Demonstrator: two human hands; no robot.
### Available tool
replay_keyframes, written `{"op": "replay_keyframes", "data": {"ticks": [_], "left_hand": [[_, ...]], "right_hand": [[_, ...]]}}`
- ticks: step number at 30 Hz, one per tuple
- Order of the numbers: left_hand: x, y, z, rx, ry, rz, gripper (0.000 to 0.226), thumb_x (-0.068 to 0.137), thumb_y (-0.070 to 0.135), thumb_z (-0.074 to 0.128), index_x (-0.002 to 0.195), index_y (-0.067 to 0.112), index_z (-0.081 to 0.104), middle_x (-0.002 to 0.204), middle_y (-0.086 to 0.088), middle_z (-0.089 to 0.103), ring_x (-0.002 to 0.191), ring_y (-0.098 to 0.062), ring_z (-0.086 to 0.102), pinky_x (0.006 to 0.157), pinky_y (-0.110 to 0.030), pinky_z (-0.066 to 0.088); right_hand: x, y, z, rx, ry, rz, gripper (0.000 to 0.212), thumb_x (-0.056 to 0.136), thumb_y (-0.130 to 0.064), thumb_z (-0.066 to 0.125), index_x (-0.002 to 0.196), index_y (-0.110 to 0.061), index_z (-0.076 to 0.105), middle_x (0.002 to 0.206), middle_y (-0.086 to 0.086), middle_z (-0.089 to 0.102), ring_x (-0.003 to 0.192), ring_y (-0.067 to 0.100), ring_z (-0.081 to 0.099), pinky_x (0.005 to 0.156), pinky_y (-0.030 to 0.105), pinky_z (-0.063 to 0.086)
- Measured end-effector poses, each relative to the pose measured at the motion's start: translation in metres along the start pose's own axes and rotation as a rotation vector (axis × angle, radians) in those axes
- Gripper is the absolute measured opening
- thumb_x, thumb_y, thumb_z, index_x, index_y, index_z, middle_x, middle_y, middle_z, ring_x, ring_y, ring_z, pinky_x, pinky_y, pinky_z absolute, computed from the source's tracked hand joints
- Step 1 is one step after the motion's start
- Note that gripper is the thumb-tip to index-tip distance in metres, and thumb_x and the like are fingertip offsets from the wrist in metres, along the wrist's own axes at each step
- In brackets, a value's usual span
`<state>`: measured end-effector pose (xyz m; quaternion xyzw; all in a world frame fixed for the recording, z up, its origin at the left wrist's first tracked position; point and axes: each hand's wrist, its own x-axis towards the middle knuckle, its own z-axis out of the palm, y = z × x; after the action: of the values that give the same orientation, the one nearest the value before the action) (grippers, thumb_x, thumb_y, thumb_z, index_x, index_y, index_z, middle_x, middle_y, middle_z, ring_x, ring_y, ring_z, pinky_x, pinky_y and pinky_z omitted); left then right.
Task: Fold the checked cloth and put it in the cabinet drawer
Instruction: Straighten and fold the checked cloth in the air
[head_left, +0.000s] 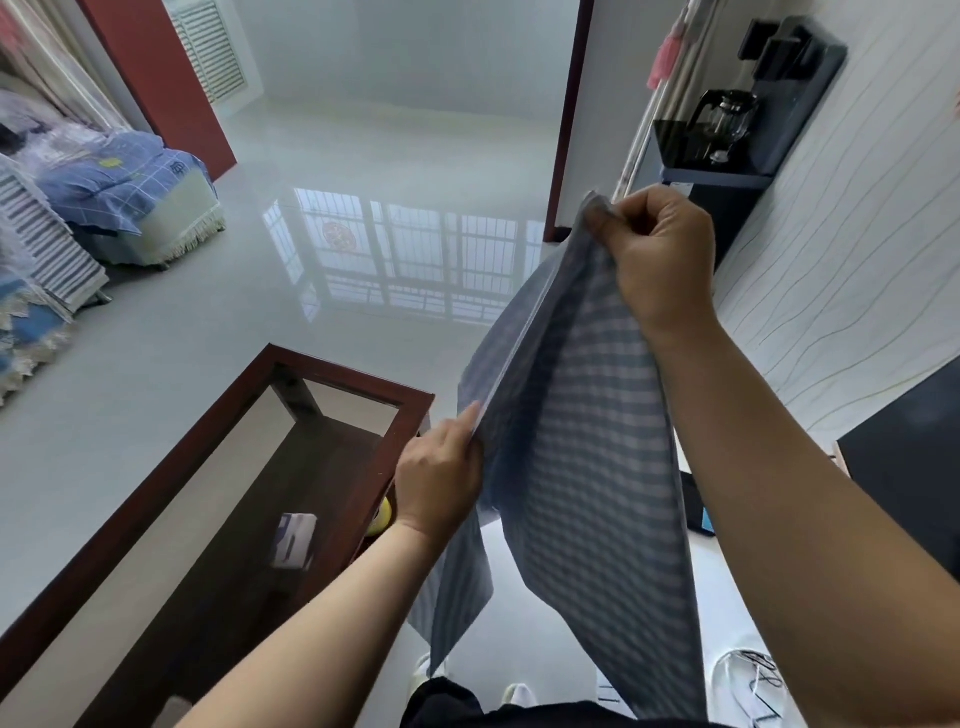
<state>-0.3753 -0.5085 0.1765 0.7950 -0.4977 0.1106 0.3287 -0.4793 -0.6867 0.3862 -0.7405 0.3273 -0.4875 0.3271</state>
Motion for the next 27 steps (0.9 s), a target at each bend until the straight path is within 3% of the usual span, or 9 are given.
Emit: {"op": "replay_keyframes", "data": {"ticks": [3, 6, 9, 11, 14, 18, 20, 23, 27], "left_hand": [[-0.002, 0.028, -0.001, -0.025, -0.130, -0.008, 0.030, 0.092, 0.020, 0.044, 0.117, 0.015, 0.062, 0.068, -0.004, 0.068, 0.053, -0.026, 0.063, 0.051, -0.028, 0.045], [0.003, 0.041, 0.004, -0.064, -0.291, -0.220, 0.030, 0.094, 0.018, 0.039, 0.118, 0.016, 0.057, 0.109, -0.011, 0.063, 0.097, -0.030, 0.059, 0.077, -0.038, 0.049], [0.021, 0.022, 0.010, -0.167, -0.451, -0.408, 0.021, 0.094, 0.016, 0.041, 0.095, 0.021, 0.061, 0.157, -0.006, 0.013, 0.141, -0.029, 0.014, 0.114, -0.047, 0.022], [0.040, 0.006, 0.008, -0.203, -0.537, -0.343, 0.021, 0.095, 0.019, 0.045, 0.084, 0.021, 0.062, 0.160, 0.001, -0.017, 0.147, -0.026, -0.010, 0.118, -0.051, 0.006], [0.074, -0.010, -0.011, -0.181, -0.716, -0.206, 0.023, 0.095, 0.037, 0.052, 0.075, 0.029, 0.061, 0.154, 0.008, -0.032, 0.145, -0.024, -0.024, 0.117, -0.055, -0.002], [0.123, -0.002, -0.033, -0.026, -0.791, 0.007, 0.017, 0.087, 0.039, 0.064, 0.073, 0.029, 0.062, 0.157, 0.012, -0.020, 0.145, -0.019, -0.023, 0.117, -0.053, 0.006], [0.139, 0.001, -0.030, 0.124, -0.833, 0.157, 0.027, 0.086, 0.046, 0.063, 0.097, 0.022, 0.069, 0.157, 0.016, -0.005, 0.146, -0.017, -0.018, 0.118, -0.046, 0.009], [0.149, 0.013, -0.029, 0.168, -0.853, 0.260, 0.051, 0.086, 0.046, 0.062, 0.129, 0.019, 0.058, 0.156, 0.006, 0.023, 0.145, -0.015, 0.001, 0.116, -0.037, 0.012], [0.149, 0.047, -0.032, 0.067, -0.854, 0.409, 0.044, 0.090, 0.032, 0.062, 0.131, 0.021, 0.052, 0.144, 0.001, 0.041, 0.135, -0.022, 0.029, 0.110, -0.033, 0.026]], "right_hand": [[-0.005, 0.000, 0.010, -0.016, -0.006, -0.006, 0.028, 0.083, -0.032, 0.070, 0.063, -0.030, 0.050, 0.059, -0.016, 0.052, 0.051, -0.004, 0.047, 0.058, 0.017, 0.045], [-0.010, 0.000, 0.016, -0.012, -0.027, -0.010, 0.024, 0.084, -0.032, 0.070, 0.069, -0.016, 0.059, 0.061, -0.012, 0.054, 0.054, 0.000, 0.048, 0.061, 0.026, 0.049], [-0.012, -0.006, 0.015, 0.047, -0.080, -0.017, 0.033, 0.084, -0.027, 0.071, 0.076, 0.003, 0.063, 0.064, 0.010, 0.061, 0.058, 0.011, 0.048, 0.062, 0.034, 0.049], [-0.011, -0.013, 0.009, 0.081, -0.154, -0.056, 0.031, 0.083, -0.022, 0.072, 0.078, 0.007, 0.063, 0.070, 0.022, 0.061, 0.059, 0.013, 0.049, 0.061, 0.033, 0.049], [-0.004, -0.022, -0.004, 0.116, -0.268, -0.093, 0.020, 0.082, -0.018, 0.073, 0.073, -0.003, 0.064, 0.073, 0.025, 0.063, 0.062, 0.015, 0.054, 0.063, 0.037, 0.051], [0.010, -0.023, -0.018, 0.165, -0.445, -0.087, 0.015, 0.077, -0.022, 0.076, 0.068, -0.024, 0.064, 0.068, 0.008, 0.066, 0.065, 0.017, 0.060, 0.066, 0.037, 0.055], [0.010, -0.022, -0.020, 0.181, -0.524, -0.069, 0.014, 0.076, -0.018, 0.076, 0.069, -0.021, 0.065, 0.067, 0.002, 0.065, 0.066, 0.016, 0.061, 0.068, 0.033, 0.055], [0.007, -0.022, -0.025, 0.186, -0.691, -0.024, 0.011, 0.078, -0.008, 0.074, 0.073, -0.013, 0.065, 0.068, 0.001, 0.065, 0.068, 0.014, 0.061, 0.072, 0.033, 0.055], [0.008, -0.012, -0.047, 0.312, -0.801, 0.125, 0.013, 0.080, -0.001, 0.068, 0.075, -0.011, 0.064, 0.067, -0.004, 0.067, 0.064, 0.009, 0.063, 0.066, 0.024, 0.053]]}}
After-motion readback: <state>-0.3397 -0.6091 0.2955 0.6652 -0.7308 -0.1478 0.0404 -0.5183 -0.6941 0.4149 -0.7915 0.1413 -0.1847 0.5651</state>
